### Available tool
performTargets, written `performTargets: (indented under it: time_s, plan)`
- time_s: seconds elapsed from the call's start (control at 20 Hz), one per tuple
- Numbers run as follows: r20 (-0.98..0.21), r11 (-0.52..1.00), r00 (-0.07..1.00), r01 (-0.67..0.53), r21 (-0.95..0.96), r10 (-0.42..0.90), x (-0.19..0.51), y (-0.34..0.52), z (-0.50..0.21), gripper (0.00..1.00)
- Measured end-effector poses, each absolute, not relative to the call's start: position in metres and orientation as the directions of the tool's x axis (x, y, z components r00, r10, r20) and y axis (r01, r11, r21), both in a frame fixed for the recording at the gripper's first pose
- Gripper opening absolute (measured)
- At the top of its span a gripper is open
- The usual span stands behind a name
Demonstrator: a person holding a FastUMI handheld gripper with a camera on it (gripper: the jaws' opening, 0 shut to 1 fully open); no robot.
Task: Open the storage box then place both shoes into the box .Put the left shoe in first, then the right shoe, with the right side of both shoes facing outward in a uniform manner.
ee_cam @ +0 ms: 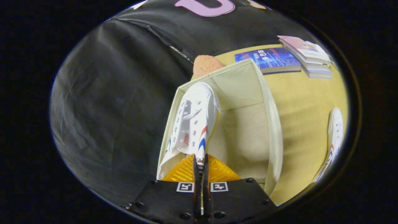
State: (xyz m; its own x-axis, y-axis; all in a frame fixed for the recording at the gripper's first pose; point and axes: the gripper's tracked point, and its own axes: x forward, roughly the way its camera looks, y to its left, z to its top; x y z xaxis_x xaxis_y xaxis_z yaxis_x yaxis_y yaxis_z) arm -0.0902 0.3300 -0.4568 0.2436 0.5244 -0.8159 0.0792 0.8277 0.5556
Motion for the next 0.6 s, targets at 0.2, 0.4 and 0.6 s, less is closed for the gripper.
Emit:
performTargets:
  time_s: [0.2,0.4,0.6]
  plan:
    - [-0.849,0.848,0.192,0.118,0.517,0.491,-0.096,0.339,-0.471,0.05]
    - [-0.877,0.865,0.144,0.155,0.478,0.459,-0.101,0.346,-0.485,0.05]
    - [-0.922,0.919,0.116,0.099,0.381,0.369,-0.099,0.336,-0.509,0.05]
